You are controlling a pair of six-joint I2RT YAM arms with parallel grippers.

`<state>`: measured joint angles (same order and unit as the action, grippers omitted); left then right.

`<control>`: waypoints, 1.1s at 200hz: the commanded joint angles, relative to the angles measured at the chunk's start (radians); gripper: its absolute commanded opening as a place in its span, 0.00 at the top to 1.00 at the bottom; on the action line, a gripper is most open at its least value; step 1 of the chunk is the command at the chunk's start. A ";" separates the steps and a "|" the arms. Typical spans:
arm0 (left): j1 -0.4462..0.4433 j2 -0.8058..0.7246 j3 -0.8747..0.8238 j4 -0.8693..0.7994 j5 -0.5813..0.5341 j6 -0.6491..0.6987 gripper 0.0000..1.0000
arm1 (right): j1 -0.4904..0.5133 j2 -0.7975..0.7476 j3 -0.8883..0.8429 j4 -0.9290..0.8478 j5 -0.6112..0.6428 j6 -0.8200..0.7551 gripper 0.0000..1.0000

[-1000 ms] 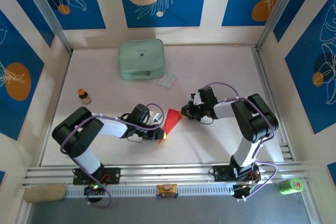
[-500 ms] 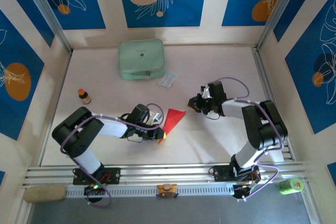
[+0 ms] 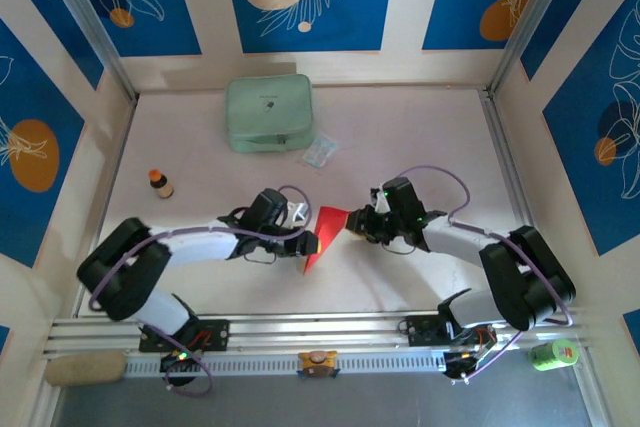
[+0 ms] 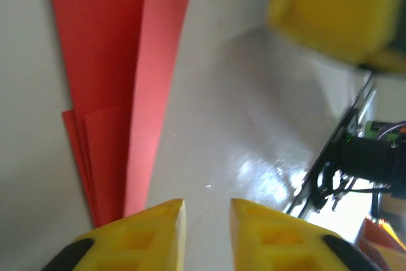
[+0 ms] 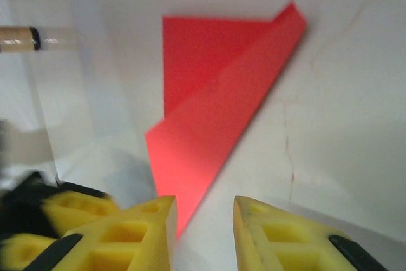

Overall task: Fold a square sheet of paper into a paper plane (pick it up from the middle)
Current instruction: Fold the wing for the fifth time at the center of the table, then turn over the paper at the center of the table.

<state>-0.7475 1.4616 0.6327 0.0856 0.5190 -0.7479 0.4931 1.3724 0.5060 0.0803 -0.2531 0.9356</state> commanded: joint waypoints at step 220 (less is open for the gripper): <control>0.124 0.286 0.219 -0.248 0.131 0.248 0.67 | 0.137 0.163 0.084 0.049 -0.013 0.043 0.71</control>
<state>-0.6262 1.7199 0.8215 -0.1467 0.6281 -0.5385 0.6209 1.5162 0.5636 0.1177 -0.2291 0.9813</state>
